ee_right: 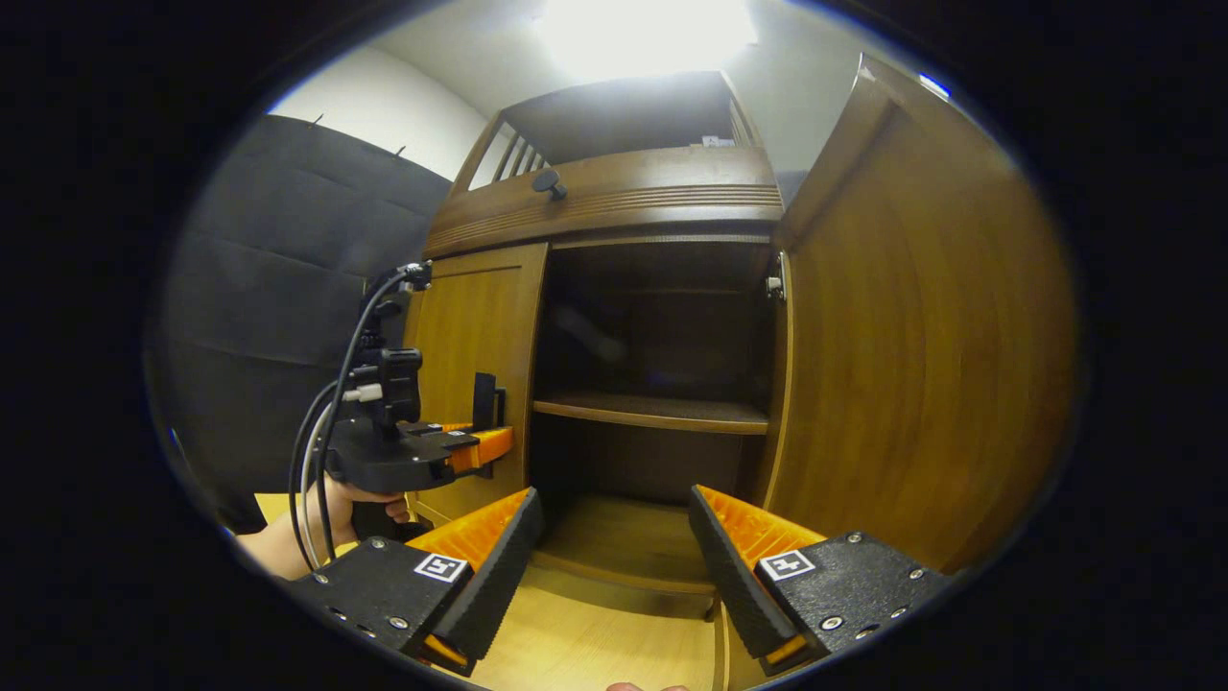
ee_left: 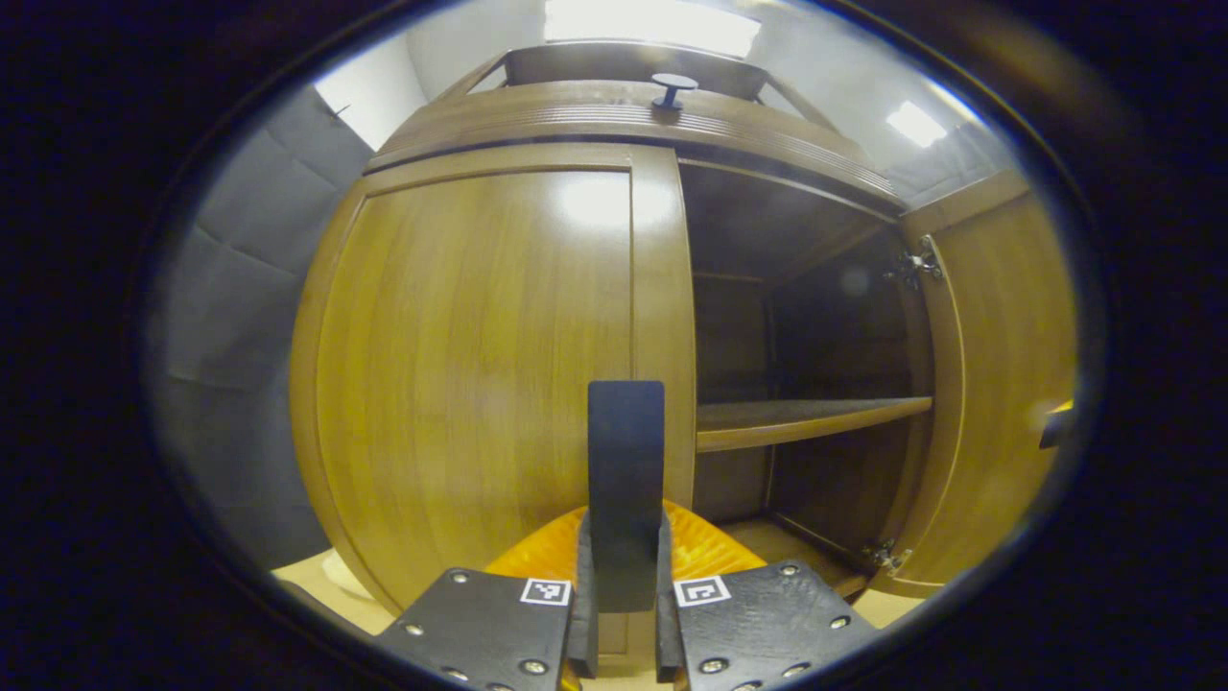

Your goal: Open the right door of the double-door shoe cabinet with the right hand, and open the left door with the left hand.

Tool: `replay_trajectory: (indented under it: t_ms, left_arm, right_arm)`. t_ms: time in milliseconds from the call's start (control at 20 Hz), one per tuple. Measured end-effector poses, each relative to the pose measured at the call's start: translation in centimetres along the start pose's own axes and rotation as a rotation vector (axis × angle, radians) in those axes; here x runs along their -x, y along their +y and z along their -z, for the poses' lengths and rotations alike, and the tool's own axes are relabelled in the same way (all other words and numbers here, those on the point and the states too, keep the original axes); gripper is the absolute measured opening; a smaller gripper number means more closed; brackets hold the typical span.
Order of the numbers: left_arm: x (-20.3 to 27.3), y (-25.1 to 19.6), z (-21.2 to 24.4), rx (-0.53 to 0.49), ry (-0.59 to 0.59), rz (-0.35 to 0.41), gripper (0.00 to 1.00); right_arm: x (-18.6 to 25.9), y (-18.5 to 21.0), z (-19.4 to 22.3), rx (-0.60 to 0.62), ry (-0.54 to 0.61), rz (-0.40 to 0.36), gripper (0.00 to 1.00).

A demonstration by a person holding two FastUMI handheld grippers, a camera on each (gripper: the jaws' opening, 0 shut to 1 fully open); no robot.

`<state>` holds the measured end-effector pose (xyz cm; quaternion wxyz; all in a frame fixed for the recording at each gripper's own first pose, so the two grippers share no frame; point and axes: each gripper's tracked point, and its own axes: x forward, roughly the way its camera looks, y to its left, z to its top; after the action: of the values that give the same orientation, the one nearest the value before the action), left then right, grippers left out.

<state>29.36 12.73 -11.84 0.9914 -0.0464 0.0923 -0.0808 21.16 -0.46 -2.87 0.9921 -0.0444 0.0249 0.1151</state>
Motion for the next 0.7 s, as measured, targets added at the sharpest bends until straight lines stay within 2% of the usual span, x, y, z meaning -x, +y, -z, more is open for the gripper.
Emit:
replay_trajectory:
  t_ms: [400,450,500,550,600,700]
  left_arm:
    - [0.7,0.0,0.1,0.034,-0.001,0.028,0.27]
    - [0.8,0.0,-0.1,0.043,-0.004,0.037,0.20]
    - [0.8,0.0,-0.2,0.064,-0.007,0.041,0.27]
    - [0.7,-0.1,-0.5,0.076,-0.014,0.043,0.27]
    - [0.9,-0.1,-0.8,0.078,-0.016,0.045,0.20]
    - [1.2,-0.1,-1.3,0.076,-0.014,0.047,0.20]
  right_arm:
    - [1.5,-0.7,-0.2,-0.002,-0.017,0.034,0.95]
    - [1.6,-0.8,0.1,-0.006,-0.012,0.038,0.95]
    - [1.8,-0.9,0.5,-0.014,-0.006,0.040,0.95]
    - [1.9,-0.9,0.8,-0.022,0.003,0.037,0.95]
    - [1.8,-0.8,1.1,-0.028,0.012,0.036,0.95]
    - [1.7,-1.0,1.6,-0.032,0.025,0.034,0.95]
